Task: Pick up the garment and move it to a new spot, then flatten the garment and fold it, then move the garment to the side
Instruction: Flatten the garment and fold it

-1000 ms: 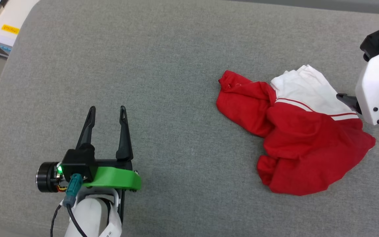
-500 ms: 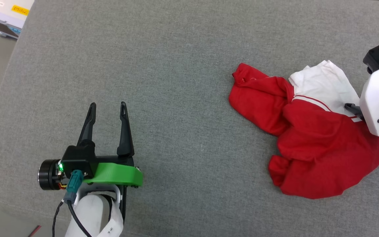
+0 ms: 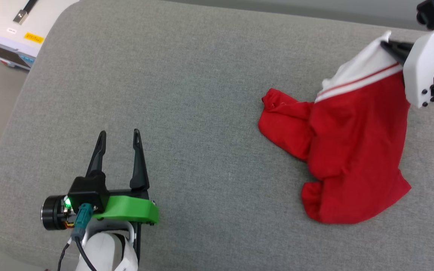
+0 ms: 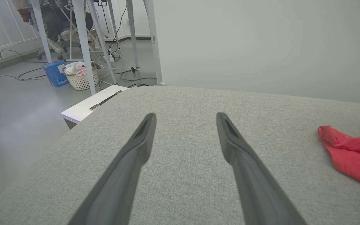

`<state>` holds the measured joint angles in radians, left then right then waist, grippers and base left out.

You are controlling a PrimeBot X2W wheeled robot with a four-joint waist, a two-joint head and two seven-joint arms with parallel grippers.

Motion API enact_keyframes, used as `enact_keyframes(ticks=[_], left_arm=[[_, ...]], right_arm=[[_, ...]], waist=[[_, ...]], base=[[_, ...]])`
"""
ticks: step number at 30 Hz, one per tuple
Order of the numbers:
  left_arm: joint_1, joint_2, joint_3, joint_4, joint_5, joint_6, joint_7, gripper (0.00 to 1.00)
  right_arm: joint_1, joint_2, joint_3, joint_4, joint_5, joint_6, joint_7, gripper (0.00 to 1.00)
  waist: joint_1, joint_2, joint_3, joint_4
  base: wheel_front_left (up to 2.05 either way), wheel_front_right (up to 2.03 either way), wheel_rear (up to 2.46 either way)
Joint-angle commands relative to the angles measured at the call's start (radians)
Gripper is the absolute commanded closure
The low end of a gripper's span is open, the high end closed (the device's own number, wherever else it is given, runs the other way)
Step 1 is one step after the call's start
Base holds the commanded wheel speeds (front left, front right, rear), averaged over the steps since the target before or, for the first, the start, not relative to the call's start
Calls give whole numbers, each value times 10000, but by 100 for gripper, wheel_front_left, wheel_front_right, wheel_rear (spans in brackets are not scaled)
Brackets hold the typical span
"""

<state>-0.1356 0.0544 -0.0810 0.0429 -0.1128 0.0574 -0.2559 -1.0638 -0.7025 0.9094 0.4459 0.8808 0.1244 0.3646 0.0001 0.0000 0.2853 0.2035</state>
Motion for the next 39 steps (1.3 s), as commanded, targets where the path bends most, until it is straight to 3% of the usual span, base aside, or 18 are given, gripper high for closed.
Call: enact_keyframes(ticks=[1,8,18,23,27,37,39], left_arm=[[170,-41,68,9,46,52,-59,0],[566,-41,276,-40,91,73,-59,0],[885,-41,443,-47,181,2,-59,0],[896,-41,426,-61,226,-40,-59,0],[865,-41,411,-58,259,-69,-59,0],[741,-41,293,54,287,-159,-59,0],[775,-41,316,87,315,-169,-59,0]], right_arm=[[-149,-100,-72,-97,59,63,-290,100],[435,-1185,-914,-586,242,63,-1639,100],[3685,-2569,-3195,100,860,63,-2769,100],[5564,-2480,-4382,1166,1192,63,-3141,100],[6770,-2040,-5031,1935,1379,63,-3325,100],[8108,-739,-5496,3900,1224,63,-3308,100],[7982,-664,-5712,3943,1106,63,-3847,53]], waist=[[-1,0,-289,-111],[-1,0,-778,-463],[-1,0,-1126,-1207],[-1,0,-1088,-1390],[-1,0,-1025,-1437],[-1,0,-944,-1239],[-1,0,-1033,-1218]], base=[[0,0,0],[0,0,0],[0,0,0],[0,0,0],[0,0,0],[0,0,0],[0,0,0]])
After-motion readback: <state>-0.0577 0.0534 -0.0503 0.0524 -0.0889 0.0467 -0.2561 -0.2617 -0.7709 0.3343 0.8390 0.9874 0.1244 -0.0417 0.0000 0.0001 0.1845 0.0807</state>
